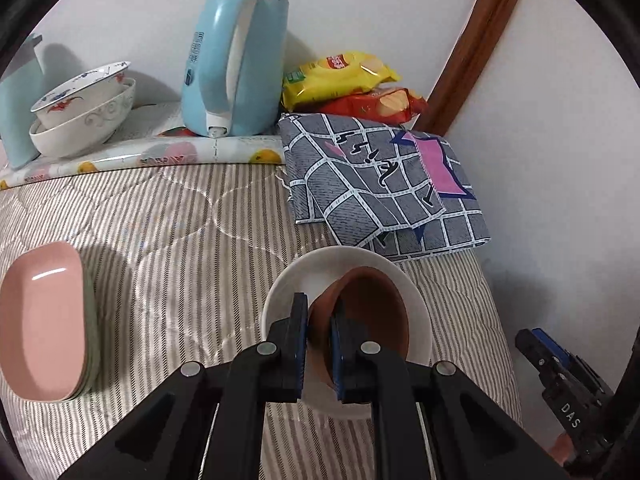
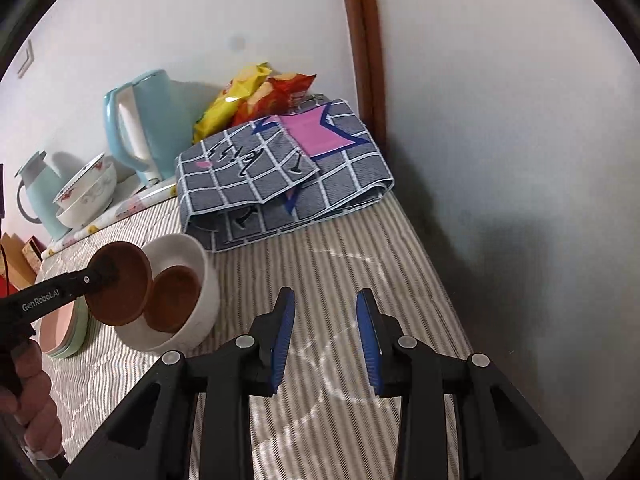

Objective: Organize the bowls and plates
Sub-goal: 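Lower the held brown bowl into the white bowl and open the left tool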

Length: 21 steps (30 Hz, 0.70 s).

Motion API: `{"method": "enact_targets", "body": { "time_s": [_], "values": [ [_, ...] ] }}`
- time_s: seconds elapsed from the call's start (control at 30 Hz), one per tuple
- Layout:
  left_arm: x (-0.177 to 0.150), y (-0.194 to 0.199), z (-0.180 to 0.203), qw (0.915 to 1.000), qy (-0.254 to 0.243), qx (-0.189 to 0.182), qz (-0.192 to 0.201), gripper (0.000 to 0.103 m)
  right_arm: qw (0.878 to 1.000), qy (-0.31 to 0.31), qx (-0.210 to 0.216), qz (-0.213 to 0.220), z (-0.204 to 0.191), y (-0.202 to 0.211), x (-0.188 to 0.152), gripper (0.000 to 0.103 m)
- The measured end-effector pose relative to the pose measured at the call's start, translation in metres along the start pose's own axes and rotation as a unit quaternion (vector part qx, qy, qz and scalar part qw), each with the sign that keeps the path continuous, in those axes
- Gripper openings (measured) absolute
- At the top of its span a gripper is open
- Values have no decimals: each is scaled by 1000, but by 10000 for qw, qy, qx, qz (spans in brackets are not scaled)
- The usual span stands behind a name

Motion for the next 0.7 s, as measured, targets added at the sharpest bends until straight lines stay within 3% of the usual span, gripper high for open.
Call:
{"method": "enact_targets", "body": {
  "time_s": [0.7],
  "values": [
    [6,-37,6,9992,-66,-77,-379,10,9996,113,29,-250,-5,-22,1,33]
  ]
}}
Point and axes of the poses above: each gripper's, at about its wrist camera, not at the fingertips, and y roughly against the way its jaws point, z to its right, x to its top, the point moved 3 cm from there along -y, roughly the way its jaws point, and after that the axes turned 15 degrees about -z, right-handed, at the moved point
